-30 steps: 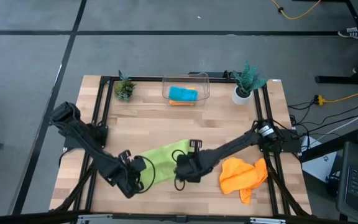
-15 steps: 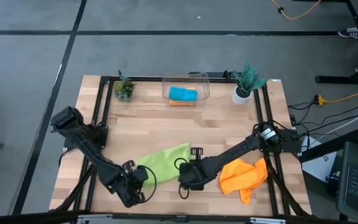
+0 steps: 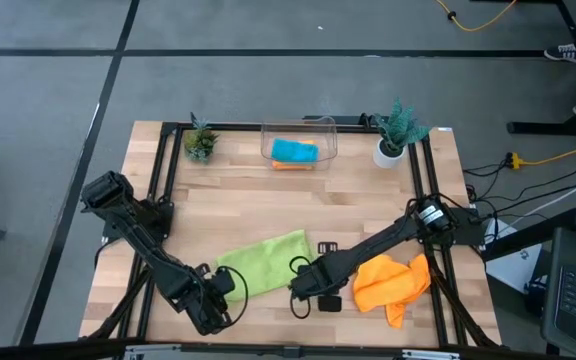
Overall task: Fold microfiber towels
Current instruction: Fold the green towel
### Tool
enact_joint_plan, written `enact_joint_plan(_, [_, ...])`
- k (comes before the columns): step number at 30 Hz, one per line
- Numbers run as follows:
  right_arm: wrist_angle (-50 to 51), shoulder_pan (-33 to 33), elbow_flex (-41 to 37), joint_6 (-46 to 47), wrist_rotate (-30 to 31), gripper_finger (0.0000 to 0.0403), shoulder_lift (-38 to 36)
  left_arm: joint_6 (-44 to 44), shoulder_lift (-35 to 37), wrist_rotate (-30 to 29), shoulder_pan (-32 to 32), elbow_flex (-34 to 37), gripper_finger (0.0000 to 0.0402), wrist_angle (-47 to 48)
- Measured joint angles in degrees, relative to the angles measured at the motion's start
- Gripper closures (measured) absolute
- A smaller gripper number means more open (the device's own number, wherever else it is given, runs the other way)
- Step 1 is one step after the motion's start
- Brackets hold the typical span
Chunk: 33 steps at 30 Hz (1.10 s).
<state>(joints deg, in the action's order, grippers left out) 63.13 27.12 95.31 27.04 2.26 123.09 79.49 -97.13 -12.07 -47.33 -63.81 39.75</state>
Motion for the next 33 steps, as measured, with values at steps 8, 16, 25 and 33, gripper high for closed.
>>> enact_joint_plan(8, [1.0,-0.1,0.5,1.4,0.0,0.0214,-6.4,1.8,8.5,2.1,0.8,0.0,0.0257,0.0])
enact_joint_plan(16, [-1.6,-1.2,-2.0,5.5,13.1,0.023,-17.5,4.8,19.2,0.4,1.6,0.0,0.0259,-1.1])
enact_joint_plan(25, [-56.5,-1.0,-24.9,6.6,-11.2,0.0232,-23.9,-14.1,27.0,-4.1,-1.2,0.0,0.026,-18.9])
enact_joint_plan(33, [-75.0,-2.8,-35.4,6.9,20.2,0.0232,-18.7,-35.3,29.5,-11.9,-1.9,-0.1,0.026,-26.7])
